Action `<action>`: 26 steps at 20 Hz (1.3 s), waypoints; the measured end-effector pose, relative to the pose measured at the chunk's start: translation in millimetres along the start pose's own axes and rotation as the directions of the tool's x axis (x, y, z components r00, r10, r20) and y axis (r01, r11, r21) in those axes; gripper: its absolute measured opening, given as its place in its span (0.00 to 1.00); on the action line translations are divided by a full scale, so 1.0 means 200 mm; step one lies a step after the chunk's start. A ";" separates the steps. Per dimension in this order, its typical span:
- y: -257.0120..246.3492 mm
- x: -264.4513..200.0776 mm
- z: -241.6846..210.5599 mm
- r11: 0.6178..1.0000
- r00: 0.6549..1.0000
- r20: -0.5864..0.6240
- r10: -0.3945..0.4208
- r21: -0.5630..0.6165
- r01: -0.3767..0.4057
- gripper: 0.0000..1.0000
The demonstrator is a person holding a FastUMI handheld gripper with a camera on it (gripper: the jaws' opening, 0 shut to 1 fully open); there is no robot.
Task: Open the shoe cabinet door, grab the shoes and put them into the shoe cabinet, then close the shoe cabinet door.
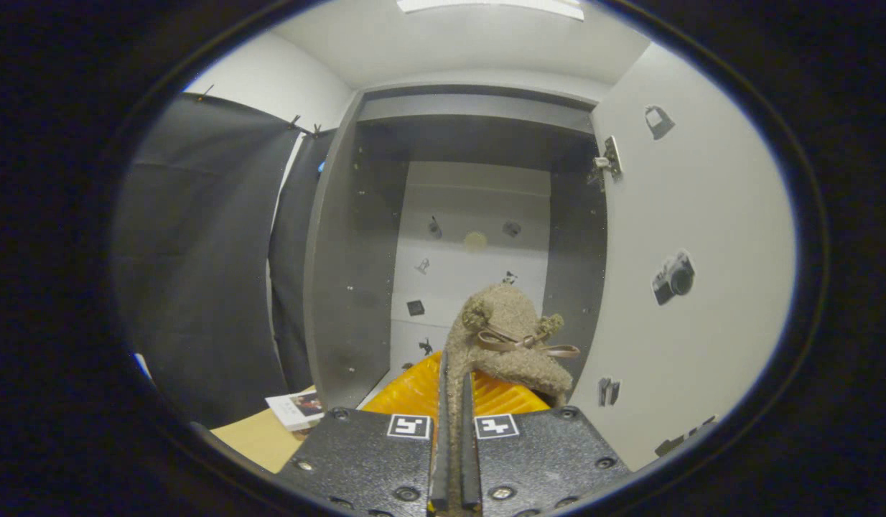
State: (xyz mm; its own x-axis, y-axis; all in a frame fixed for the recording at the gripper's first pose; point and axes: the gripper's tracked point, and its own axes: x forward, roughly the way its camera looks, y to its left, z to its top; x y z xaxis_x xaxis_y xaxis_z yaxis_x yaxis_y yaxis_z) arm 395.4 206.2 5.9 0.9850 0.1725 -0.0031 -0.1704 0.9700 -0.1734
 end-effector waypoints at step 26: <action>-0.02 1.14 -0.97 0.988 0.953 -0.303 -0.022 -0.152 -0.025 0.22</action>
State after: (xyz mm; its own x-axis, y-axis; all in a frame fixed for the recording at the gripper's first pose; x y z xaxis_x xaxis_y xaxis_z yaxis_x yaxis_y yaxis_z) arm 626.5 209.6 -184.9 0.9504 0.0909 -0.2974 -0.1893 0.9279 -0.3213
